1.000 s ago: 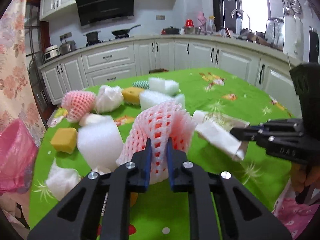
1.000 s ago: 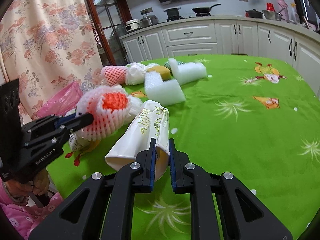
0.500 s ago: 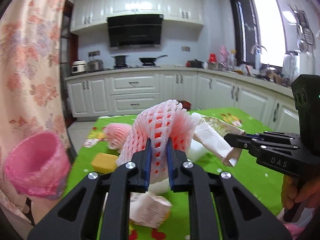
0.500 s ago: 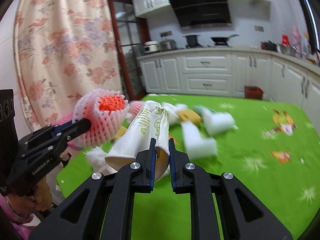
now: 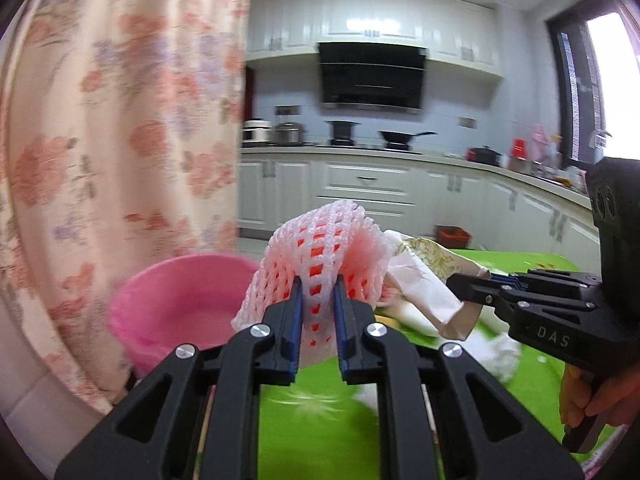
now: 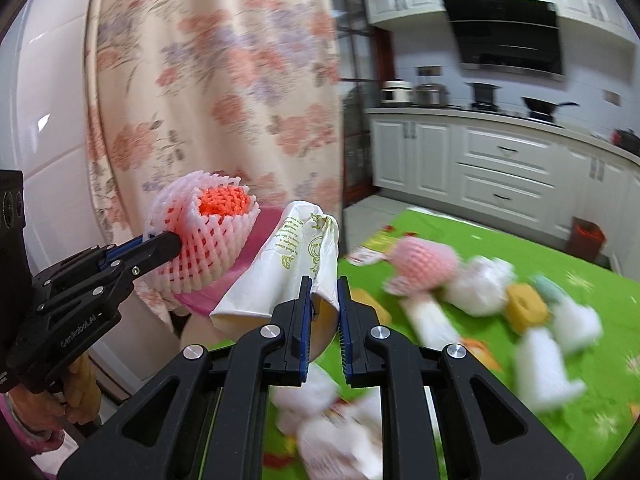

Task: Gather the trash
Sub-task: 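Carry both items to the pink wastebasket and open both grippers to drop them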

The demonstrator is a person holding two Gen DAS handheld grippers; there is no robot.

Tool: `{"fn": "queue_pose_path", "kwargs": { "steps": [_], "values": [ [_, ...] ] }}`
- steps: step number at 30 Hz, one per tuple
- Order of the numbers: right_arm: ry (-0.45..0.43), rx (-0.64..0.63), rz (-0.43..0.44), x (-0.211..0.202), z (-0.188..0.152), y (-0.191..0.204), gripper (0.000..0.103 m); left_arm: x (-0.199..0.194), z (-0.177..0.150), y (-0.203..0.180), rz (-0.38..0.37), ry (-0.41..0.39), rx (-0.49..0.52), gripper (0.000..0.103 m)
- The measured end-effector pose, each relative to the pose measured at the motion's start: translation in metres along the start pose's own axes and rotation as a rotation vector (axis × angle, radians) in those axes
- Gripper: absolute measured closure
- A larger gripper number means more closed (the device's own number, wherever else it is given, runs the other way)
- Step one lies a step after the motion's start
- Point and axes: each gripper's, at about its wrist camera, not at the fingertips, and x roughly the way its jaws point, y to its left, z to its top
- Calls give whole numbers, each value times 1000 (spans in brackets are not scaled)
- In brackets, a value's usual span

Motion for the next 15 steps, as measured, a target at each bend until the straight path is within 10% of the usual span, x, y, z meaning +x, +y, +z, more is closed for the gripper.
{"fn": "queue_pose_path", "kwargs": {
  "steps": [15],
  "values": [
    [104,-104,103,136,45,69,89,70,15,132,165,101,-159,88]
  ]
}}
